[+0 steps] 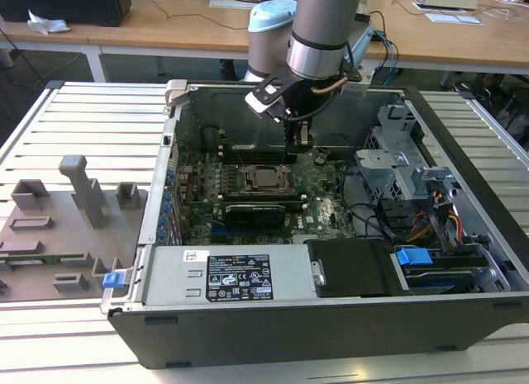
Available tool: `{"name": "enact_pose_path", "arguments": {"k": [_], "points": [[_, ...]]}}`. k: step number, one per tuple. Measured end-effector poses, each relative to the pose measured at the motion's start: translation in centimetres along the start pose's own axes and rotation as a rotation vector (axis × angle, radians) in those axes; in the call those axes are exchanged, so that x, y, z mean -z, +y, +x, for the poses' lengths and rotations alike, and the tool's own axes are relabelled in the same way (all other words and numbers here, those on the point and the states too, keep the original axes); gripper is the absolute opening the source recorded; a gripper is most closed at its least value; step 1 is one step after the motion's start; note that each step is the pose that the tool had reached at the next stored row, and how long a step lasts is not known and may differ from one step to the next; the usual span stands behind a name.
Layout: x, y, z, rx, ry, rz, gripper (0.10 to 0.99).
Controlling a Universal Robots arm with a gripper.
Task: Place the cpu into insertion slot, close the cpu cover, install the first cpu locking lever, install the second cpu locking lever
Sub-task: 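Close the cpu cover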
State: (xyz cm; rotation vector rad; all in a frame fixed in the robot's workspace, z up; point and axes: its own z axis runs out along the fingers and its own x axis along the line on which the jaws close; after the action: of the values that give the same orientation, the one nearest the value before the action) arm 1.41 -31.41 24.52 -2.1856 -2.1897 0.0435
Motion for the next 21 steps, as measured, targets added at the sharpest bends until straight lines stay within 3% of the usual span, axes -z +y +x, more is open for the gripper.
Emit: {"name": "enact_pose_path", "arguments": {"k": [10, 17, 21], "points": [[-0.17, -0.92, 0.00, 0.000, 0.0001, 0.000, 0.106], [-1.05, -1.81, -0.01, 0.000, 0.0000, 0.000, 0.106], [-1.38, -2.68, -0.01, 0.000, 0.0001, 0.000, 0.106]]}}
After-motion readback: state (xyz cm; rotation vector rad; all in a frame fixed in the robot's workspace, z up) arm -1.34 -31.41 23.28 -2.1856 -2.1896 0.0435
